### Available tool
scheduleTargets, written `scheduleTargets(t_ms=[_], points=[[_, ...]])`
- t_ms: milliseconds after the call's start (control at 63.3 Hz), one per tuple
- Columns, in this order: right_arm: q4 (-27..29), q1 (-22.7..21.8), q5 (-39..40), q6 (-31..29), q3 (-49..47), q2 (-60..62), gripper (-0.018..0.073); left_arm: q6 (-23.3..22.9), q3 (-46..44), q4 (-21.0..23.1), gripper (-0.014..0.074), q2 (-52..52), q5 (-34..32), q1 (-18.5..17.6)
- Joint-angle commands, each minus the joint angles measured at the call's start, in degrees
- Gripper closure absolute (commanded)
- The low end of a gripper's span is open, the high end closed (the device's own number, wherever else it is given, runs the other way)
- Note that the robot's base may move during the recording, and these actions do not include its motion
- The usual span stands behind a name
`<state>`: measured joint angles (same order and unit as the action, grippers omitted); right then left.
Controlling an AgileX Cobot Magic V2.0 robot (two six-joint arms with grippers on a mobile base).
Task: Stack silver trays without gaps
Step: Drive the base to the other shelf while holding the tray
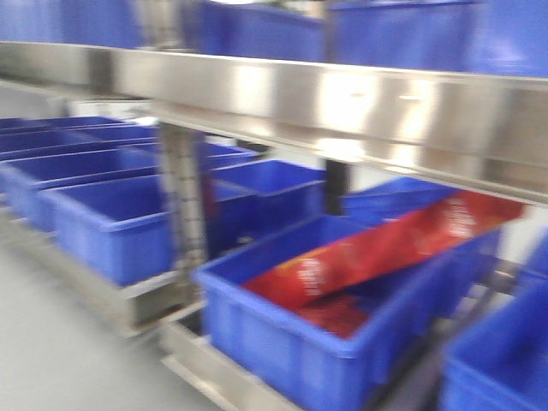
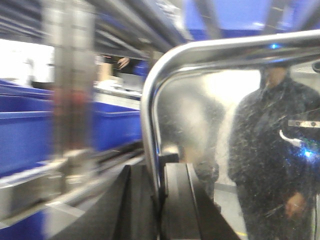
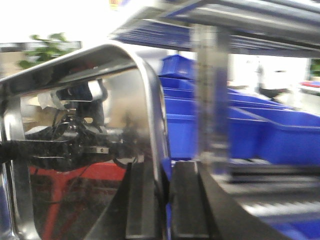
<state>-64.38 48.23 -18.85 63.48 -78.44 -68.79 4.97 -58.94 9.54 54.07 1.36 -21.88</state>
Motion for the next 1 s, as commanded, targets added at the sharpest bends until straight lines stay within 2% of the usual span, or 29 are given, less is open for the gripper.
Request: scheduleTargets(t_ms=[0, 980], points=[[1.34, 1.50, 13.74, 1.14, -0.26, -0.54, 0.0638, 0.93, -0.15, -0.66, 0.0613, 0.15, 0.80, -1.16], [1.34, 1.50, 15.03, 1.14, -0.26, -0.54, 0.0638, 0.93, -0.15, -0.66, 0.0613, 0.15, 0.80, -1.16]])
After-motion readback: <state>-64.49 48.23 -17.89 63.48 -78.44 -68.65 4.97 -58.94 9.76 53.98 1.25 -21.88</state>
